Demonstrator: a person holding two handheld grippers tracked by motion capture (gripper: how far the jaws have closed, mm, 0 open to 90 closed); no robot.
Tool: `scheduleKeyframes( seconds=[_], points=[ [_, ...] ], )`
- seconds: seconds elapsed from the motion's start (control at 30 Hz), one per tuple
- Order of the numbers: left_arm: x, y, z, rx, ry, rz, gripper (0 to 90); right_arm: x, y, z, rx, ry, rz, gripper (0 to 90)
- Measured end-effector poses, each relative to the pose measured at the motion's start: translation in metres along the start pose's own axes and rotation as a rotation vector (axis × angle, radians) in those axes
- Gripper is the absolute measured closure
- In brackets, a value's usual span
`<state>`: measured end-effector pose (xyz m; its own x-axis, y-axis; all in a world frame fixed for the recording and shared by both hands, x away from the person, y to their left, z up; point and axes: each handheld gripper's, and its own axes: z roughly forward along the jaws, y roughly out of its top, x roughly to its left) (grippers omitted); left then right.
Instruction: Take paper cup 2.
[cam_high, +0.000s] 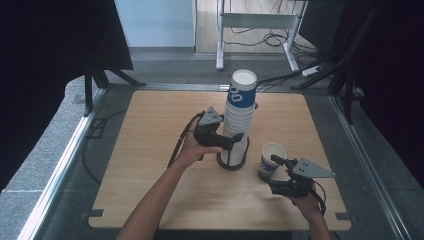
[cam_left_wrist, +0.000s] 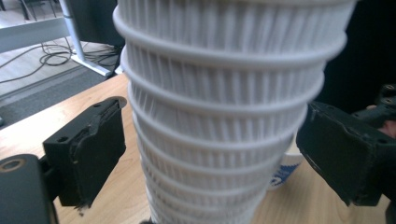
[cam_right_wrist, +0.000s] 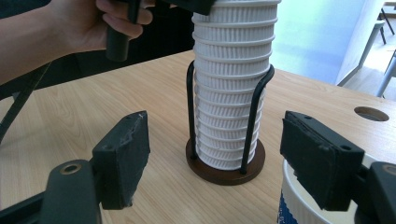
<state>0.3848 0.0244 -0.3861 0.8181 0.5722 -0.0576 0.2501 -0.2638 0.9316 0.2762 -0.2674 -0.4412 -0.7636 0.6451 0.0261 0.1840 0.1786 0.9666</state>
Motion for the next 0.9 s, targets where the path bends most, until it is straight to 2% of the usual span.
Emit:
scheduleKeyframes(
  seconds=[0.1, 0.2, 0.27, 0.63, 0.9],
  points=[
    [0.001, 0.001, 0.006, 0.005, 0.002, -0.007, 8.4, 0.001, 0.0, 0.0, 0.002, 0.003, -0.001, 24.2],
    [0.001, 0.001, 0.009, 0.006, -0.004, 0.004, 8.6, 0.001, 0.0, 0.001, 0.004, 0.005, -0.003, 24.2],
    [0.0, 0.001, 0.01, 0.006, -0.004, 0.01, 11.7, 0.001, 0.0, 0.001, 0.005, 0.007, -0.003, 24.2],
    [0.0, 0.0, 0.009, 0.003, -0.006, 0.025, 12.6, 0.0, 0.002, 0.006, 0.009, 0.032, 0.001, 24.7],
    [0.0, 0.003, 0.01, 0.018, -0.007, 0.029, 12.6, -0.014, 0.028, 0.006, -0.019, 0.064, 0.01, 25.4]
  ],
)
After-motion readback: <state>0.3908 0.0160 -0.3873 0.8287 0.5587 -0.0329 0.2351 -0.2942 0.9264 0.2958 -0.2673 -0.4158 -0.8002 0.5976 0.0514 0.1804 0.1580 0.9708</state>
